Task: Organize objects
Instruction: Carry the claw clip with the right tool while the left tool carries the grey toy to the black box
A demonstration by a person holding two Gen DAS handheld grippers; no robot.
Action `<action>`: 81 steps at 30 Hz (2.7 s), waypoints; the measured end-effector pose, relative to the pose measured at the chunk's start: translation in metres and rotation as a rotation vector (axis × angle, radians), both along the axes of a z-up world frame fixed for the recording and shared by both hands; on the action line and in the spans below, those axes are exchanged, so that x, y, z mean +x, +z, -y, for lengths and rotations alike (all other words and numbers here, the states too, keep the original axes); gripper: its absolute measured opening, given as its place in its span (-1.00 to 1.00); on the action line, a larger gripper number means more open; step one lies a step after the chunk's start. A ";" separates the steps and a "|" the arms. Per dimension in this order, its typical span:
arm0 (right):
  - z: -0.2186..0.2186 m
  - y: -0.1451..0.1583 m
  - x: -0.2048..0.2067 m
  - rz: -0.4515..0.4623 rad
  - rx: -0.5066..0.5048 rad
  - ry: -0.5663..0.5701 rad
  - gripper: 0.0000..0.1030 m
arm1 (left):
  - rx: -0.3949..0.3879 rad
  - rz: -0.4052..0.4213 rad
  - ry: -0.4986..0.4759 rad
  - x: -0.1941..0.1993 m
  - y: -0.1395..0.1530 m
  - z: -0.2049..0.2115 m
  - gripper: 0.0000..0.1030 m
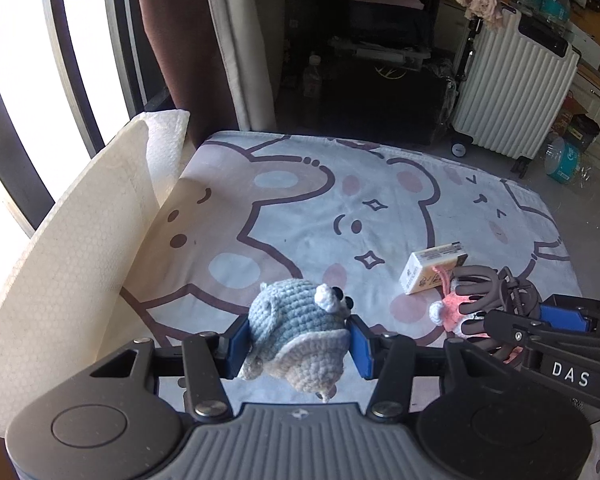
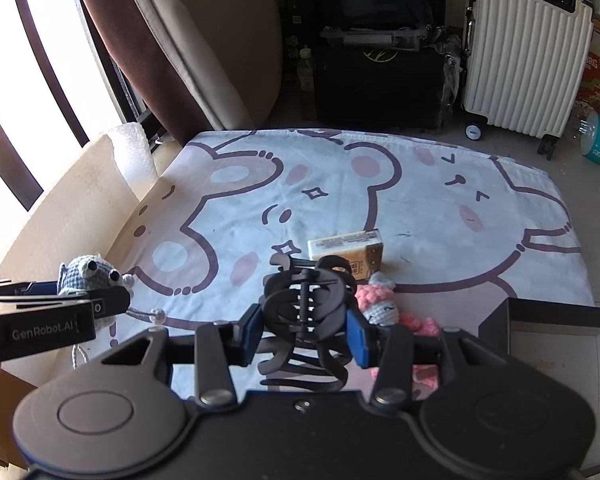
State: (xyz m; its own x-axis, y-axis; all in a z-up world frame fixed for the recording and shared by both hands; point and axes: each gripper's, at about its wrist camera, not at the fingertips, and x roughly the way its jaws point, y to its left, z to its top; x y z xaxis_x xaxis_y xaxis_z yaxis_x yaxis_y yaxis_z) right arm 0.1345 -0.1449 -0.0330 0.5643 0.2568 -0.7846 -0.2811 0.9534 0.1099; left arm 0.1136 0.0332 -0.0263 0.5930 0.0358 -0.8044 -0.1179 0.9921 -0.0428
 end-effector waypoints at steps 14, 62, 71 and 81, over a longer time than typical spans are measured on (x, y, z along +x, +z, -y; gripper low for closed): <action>0.048 0.022 -0.017 0.047 0.002 -0.059 -0.13 | -0.027 0.055 -0.083 -0.003 0.016 0.049 0.01; 0.221 0.023 -0.051 0.070 -0.075 -0.324 -0.12 | -0.165 0.101 -0.357 0.001 0.016 0.202 0.01; 0.236 -0.001 -0.044 0.018 -0.098 -0.333 -0.13 | -0.233 0.096 -0.417 0.012 0.002 0.225 0.01; 0.249 -0.035 -0.035 -0.060 -0.126 -0.322 -0.12 | -0.285 0.060 -0.444 0.036 -0.031 0.256 0.01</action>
